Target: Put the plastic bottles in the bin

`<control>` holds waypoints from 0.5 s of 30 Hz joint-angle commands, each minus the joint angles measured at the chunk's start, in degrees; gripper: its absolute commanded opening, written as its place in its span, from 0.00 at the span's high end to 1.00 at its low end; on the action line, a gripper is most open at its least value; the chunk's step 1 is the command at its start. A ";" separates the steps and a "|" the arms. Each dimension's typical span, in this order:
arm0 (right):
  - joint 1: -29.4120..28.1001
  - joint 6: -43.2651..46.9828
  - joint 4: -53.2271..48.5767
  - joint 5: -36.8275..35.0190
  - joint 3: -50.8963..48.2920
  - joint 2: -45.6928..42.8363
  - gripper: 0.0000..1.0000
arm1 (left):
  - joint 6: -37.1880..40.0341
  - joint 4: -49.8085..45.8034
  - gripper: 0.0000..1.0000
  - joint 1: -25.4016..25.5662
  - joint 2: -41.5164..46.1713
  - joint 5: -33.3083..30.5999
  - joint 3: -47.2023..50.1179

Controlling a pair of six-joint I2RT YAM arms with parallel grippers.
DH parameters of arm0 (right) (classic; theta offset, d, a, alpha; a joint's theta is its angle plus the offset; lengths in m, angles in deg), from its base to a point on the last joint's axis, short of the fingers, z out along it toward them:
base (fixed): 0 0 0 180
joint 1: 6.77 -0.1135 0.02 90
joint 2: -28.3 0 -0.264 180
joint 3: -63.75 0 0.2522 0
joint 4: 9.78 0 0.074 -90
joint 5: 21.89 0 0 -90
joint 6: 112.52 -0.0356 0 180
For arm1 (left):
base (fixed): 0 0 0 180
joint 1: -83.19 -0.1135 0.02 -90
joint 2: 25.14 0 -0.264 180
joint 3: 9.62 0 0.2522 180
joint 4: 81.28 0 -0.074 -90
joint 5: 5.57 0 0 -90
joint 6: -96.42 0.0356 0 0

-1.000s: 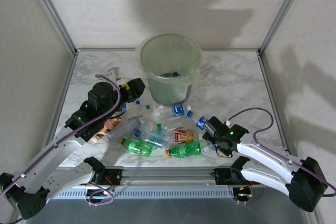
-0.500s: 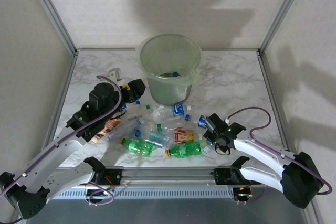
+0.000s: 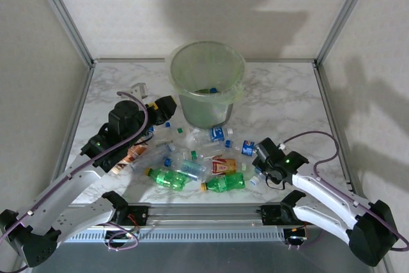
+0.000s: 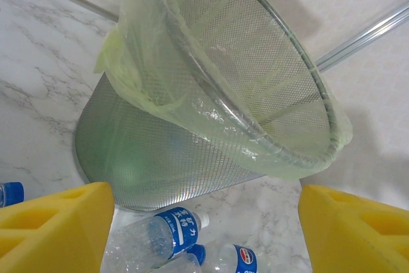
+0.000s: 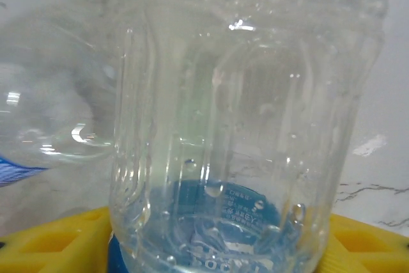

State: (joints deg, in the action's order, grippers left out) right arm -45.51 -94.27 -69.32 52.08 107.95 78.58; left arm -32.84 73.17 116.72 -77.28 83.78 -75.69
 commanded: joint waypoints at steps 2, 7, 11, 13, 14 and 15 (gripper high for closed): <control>0.34 1.18 -6.59 -5.52 7.02 -1.52 0.36 | -0.53 0.01 0.24 -0.58 0.20 -0.93 -1.09; 0.33 4.52 -9.98 -10.47 15.87 -1.41 0.38 | -0.71 -0.78 0.24 -0.66 -0.08 -1.37 -2.20; 0.33 11.39 -6.69 -12.98 23.03 -1.91 0.39 | -1.07 -1.67 0.24 -0.66 -0.66 -1.55 -3.14; 0.33 15.23 -4.47 -13.57 27.21 -1.25 0.39 | -1.06 -2.16 0.24 -0.67 -0.62 -1.85 -3.14; 0.34 16.86 -3.67 -13.75 29.18 -0.73 0.40 | -0.99 -2.50 0.23 -0.75 -0.61 -2.13 -3.06; 0.38 18.55 -2.86 -13.89 31.19 -0.07 0.40 | -0.98 -2.78 0.23 -0.71 -0.59 -2.25 -3.14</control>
State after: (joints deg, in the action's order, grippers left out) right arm -45.47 -82.86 -74.94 41.70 134.09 77.75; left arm -33.11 71.79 116.68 -77.91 83.13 -76.92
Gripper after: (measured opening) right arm 0.603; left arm 0.764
